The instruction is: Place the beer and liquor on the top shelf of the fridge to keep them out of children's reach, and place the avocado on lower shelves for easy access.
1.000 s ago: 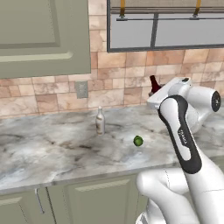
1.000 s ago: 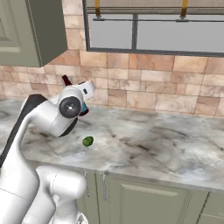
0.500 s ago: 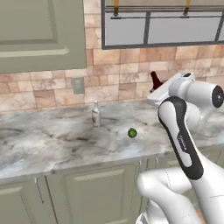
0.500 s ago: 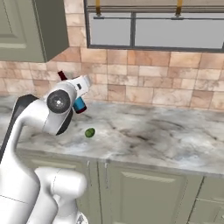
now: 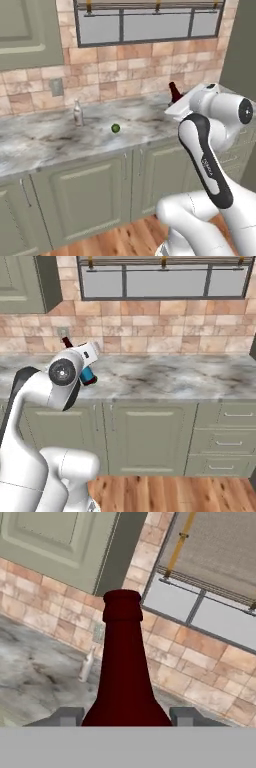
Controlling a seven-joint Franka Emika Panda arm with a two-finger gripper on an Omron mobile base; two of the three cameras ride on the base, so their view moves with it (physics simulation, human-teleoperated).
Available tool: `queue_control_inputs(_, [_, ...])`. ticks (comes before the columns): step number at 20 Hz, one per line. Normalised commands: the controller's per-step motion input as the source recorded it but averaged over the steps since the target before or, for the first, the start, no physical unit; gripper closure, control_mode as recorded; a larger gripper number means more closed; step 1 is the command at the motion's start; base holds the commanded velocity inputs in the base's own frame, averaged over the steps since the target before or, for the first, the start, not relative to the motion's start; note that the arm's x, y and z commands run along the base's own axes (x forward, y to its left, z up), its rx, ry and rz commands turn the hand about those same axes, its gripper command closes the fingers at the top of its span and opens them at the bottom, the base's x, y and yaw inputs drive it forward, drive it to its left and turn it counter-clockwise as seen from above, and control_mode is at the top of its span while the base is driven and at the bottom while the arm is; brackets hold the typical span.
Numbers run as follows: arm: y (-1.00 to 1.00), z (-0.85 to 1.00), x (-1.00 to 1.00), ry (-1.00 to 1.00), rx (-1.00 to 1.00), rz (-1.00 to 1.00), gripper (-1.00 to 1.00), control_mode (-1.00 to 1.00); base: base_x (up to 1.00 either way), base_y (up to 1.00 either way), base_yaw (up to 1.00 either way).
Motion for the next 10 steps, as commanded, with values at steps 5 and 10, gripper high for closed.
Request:
queue_control_inputs(5, [0.0, 0.0, 0.0, 0.0, 0.0, 0.0, 1.0, 1.0, -0.43, -0.33, -0.66])
queue_control_inputs(10, [0.0, 0.0, 0.0, 0.0, 0.0, 0.0, 1.0, 1.0, -0.29, -0.2, -0.72])
